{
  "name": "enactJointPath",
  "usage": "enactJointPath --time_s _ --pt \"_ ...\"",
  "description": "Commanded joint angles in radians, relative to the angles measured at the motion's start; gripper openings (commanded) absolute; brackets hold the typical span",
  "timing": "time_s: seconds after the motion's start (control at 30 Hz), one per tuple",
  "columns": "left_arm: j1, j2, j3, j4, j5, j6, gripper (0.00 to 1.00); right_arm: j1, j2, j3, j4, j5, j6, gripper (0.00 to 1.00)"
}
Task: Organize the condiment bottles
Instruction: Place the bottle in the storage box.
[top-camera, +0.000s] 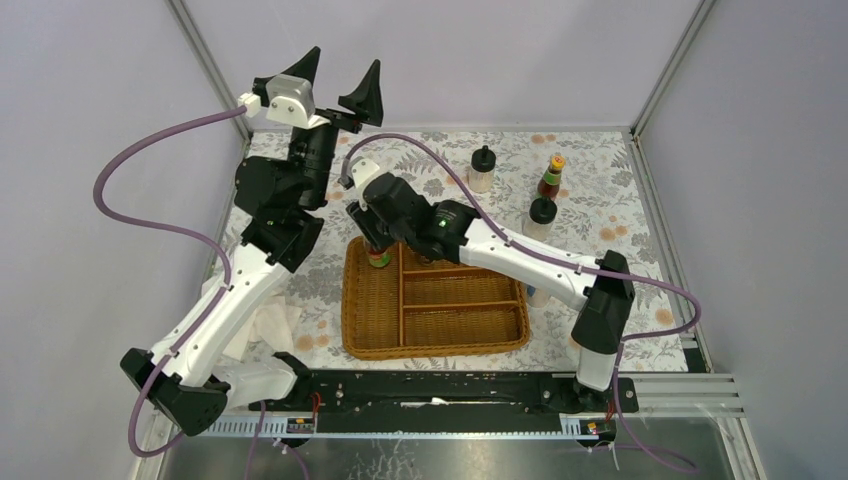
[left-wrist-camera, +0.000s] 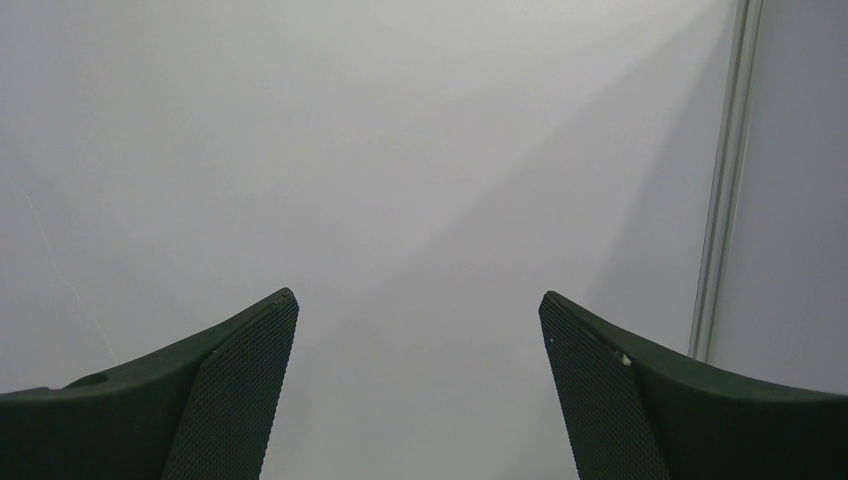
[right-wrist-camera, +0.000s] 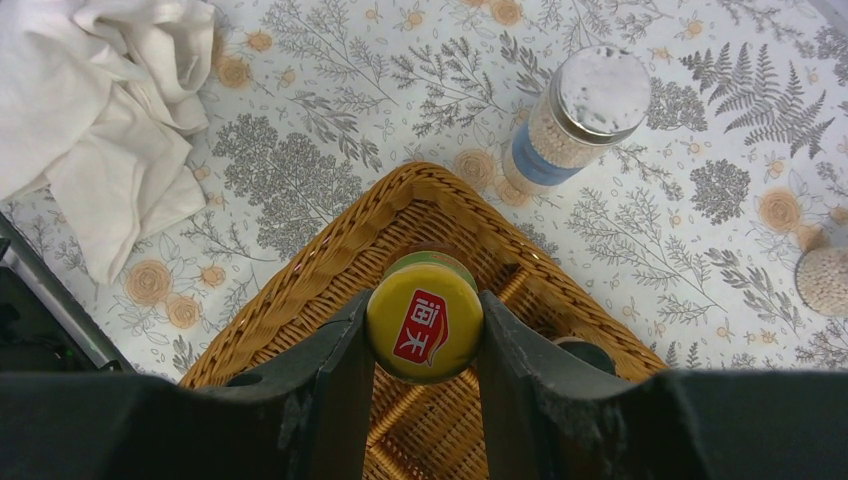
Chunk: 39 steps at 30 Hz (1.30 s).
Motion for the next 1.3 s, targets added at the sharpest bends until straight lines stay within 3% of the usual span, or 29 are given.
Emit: enactJointPath --time_s 0.0,1.27 --pt "-0.007 0.001 -0.022 0.084 0.03 0.043 0.95 0.013 0.006 0.068 0.119 -0.016 -0.003 0.0" --pt "-0.007 -0.108 -0.104 0.23 0.137 0.084 0.96 -0.04 0.122 0.132 0.128 -0.082 -0.003 0.0"
